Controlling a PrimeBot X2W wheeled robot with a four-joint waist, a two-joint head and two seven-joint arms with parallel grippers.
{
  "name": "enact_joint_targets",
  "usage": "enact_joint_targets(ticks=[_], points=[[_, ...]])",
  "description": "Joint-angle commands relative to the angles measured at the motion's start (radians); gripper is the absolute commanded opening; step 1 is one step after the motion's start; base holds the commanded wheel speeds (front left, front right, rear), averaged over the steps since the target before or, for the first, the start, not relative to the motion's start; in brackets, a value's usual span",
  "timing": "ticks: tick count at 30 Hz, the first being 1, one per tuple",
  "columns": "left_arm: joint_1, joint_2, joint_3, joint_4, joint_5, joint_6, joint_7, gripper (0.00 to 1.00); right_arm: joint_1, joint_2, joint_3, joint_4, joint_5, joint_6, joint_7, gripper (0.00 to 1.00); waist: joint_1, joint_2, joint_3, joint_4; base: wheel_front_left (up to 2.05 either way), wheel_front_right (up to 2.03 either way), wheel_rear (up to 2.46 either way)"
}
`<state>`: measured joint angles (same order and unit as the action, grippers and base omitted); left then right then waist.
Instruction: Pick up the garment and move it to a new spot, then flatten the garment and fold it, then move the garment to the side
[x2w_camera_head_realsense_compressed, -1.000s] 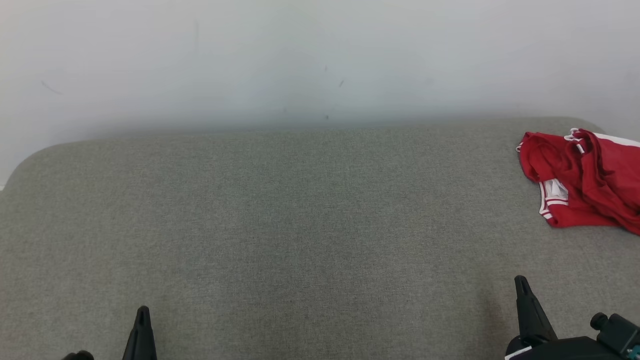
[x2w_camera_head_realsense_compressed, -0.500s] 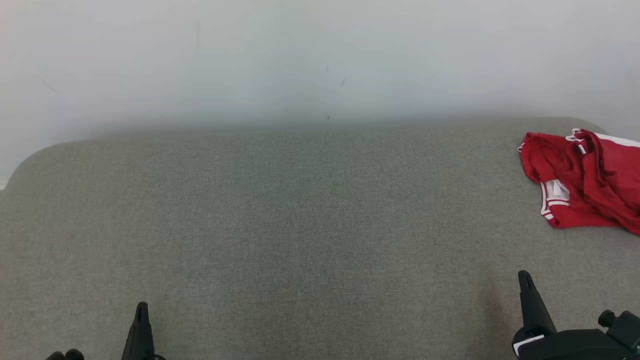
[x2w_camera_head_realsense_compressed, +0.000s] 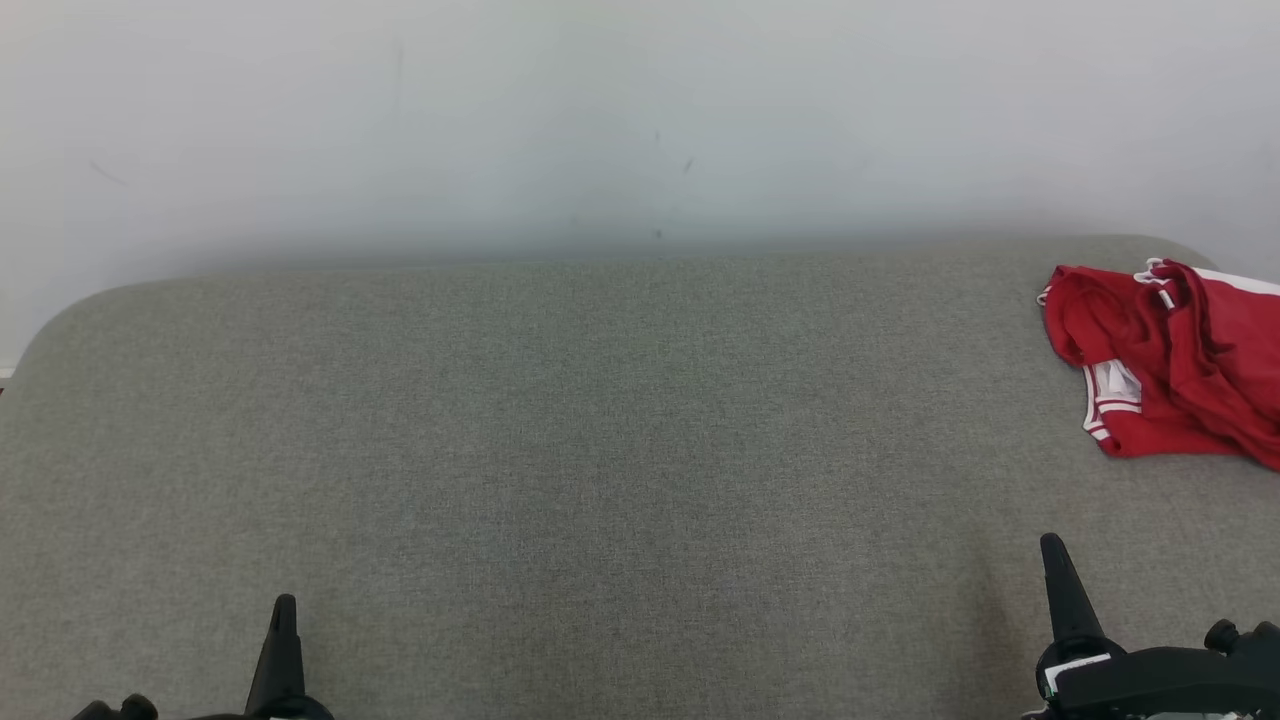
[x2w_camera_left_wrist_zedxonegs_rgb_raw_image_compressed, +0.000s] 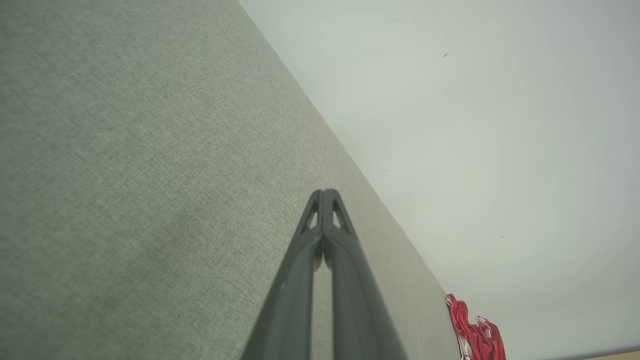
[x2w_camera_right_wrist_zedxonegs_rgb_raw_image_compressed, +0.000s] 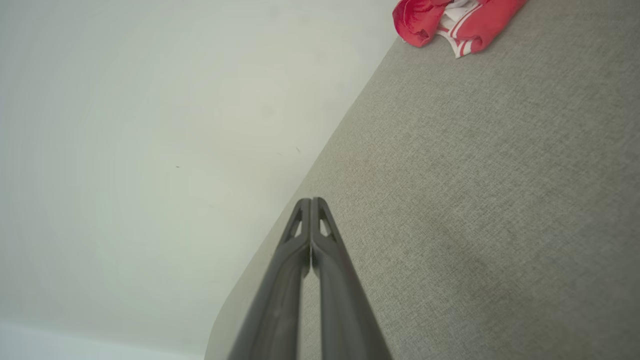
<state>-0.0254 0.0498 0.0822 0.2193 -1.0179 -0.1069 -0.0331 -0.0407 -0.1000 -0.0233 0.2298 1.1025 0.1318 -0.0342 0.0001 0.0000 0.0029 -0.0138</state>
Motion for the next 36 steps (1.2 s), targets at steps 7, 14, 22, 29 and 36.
enact_joint_targets(ticks=[7,14,22,29,36], points=[[-0.031,0.002,0.009,-0.001,-0.096,-0.008,0.022,0.00,-0.024,0.007,-0.016,-0.006,0.084,-0.001,0.023,0.00,-0.0001,0.0000,0.000,0.001,0.00,0.00,0.00],[-0.041,0.002,0.012,0.003,-0.168,-0.010,0.042,0.00,-0.030,0.012,-0.026,-0.003,0.147,-0.001,0.040,0.00,-0.0001,0.0000,0.000,0.003,0.00,0.00,0.00],[-0.050,0.002,0.016,0.007,-0.247,-0.014,0.061,0.00,-0.038,0.018,-0.037,0.000,0.213,-0.001,0.060,0.00,-0.0001,0.0000,0.000,0.005,0.00,0.00,0.00],[-0.057,0.002,0.019,0.010,-0.311,-0.017,0.078,0.00,-0.045,0.023,-0.046,0.003,0.269,-0.001,0.074,0.00,-0.0001,0.0000,0.000,0.006,0.00,0.00,0.00],[-0.064,0.001,0.022,0.013,-0.363,-0.018,0.090,0.00,-0.047,0.028,-0.053,0.005,0.315,-0.001,0.087,0.00,-0.0001,0.0000,0.000,0.007,0.00,0.00,0.00]])
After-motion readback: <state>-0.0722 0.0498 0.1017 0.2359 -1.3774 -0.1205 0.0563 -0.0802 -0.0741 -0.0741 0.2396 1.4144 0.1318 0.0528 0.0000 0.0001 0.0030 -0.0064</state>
